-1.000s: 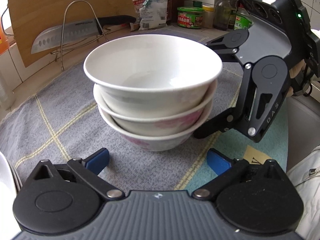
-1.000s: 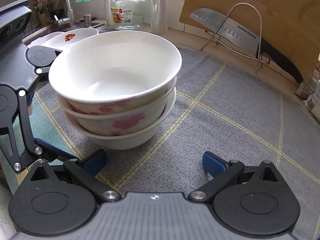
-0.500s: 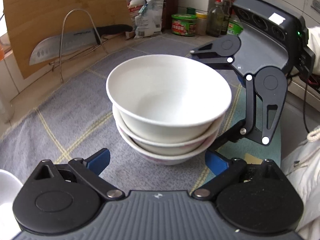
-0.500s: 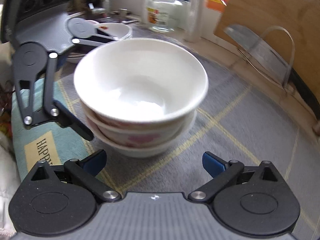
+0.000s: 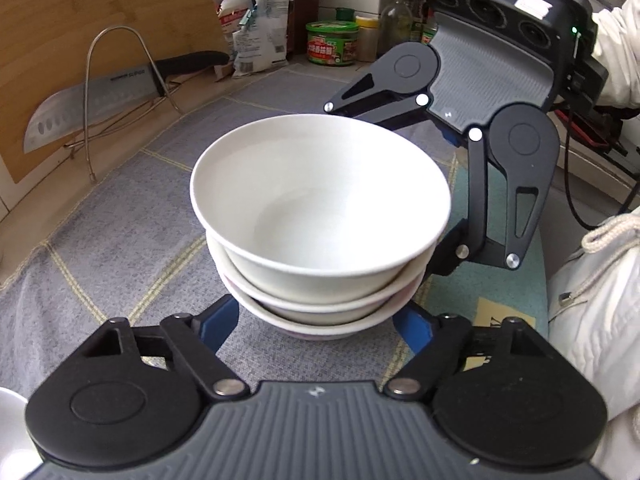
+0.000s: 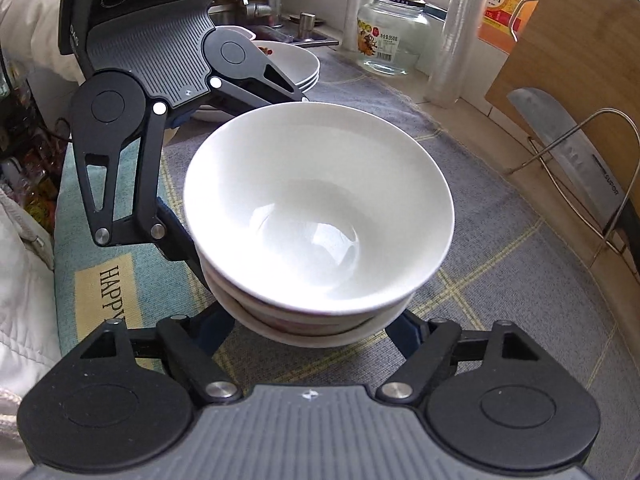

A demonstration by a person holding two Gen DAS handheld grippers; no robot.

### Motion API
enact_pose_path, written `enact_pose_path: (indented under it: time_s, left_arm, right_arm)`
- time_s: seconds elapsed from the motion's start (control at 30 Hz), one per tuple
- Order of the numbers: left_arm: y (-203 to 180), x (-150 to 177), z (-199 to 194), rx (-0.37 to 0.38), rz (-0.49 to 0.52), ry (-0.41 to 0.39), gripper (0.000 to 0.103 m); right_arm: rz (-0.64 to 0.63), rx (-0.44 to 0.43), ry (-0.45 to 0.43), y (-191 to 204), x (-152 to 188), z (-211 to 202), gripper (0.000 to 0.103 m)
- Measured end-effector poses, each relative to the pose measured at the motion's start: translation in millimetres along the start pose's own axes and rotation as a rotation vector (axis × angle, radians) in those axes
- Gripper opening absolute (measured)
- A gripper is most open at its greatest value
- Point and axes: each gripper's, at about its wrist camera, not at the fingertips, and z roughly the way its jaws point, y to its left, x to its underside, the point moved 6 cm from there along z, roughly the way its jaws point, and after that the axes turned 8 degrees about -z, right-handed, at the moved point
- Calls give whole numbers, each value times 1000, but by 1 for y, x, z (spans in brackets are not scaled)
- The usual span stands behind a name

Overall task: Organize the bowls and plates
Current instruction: 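Clamp the bowl stack between the left and right grippers from both sides, then lift and carry the bowl stack with both grippers over the plate stack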

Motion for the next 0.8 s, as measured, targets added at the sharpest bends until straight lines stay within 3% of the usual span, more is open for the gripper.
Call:
enact_pose_path:
  time_s: [0.8]
  left_arm:
    - [5, -7, 12, 37, 74, 58, 80]
  right_arm:
    - [-17, -42, 20, -5, -4, -1, 85]
